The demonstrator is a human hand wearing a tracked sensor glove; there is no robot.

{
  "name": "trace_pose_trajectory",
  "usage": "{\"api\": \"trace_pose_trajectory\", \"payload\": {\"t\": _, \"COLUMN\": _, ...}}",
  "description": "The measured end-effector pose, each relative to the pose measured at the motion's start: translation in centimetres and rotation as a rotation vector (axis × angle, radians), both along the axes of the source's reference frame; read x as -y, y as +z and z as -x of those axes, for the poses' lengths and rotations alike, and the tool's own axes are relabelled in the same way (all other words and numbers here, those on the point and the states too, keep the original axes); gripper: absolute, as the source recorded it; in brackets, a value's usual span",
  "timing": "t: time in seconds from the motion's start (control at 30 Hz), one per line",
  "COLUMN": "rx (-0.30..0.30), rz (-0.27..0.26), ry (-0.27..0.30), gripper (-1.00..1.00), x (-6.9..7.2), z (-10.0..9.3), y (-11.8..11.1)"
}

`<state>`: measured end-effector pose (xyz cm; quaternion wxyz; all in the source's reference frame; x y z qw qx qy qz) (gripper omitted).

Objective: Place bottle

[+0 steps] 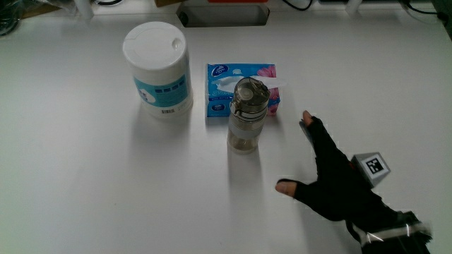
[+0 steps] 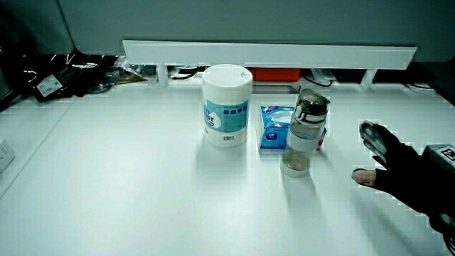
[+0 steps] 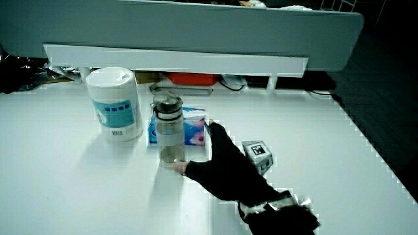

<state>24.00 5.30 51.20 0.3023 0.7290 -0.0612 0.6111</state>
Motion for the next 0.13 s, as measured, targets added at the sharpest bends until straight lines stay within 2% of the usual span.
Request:
{"api": "trace_pose_trajectory", "payload": {"t": 0.03, "rx": 0.008, "rz": -0.010, "ry": -0.003, "gripper": -1.00, "x": -0.2, "z": -0.2, "y": -0.4}}
{"api": "trace_pose_trajectory", "payload": {"t": 0.07, "rx": -0.019, "rz": -0.043, "ry": -0.027, "gripper": -1.00, "x": -0.6, "z": -0.8, "y": -0.2}}
{"api": "trace_pose_trajectory", "payload": {"t": 0.13, "rx": -0.029, "rz": -0.044, "ry": -0.029, "gripper": -1.00, "x": -1.2, "z": -1.3, "y": -0.9}}
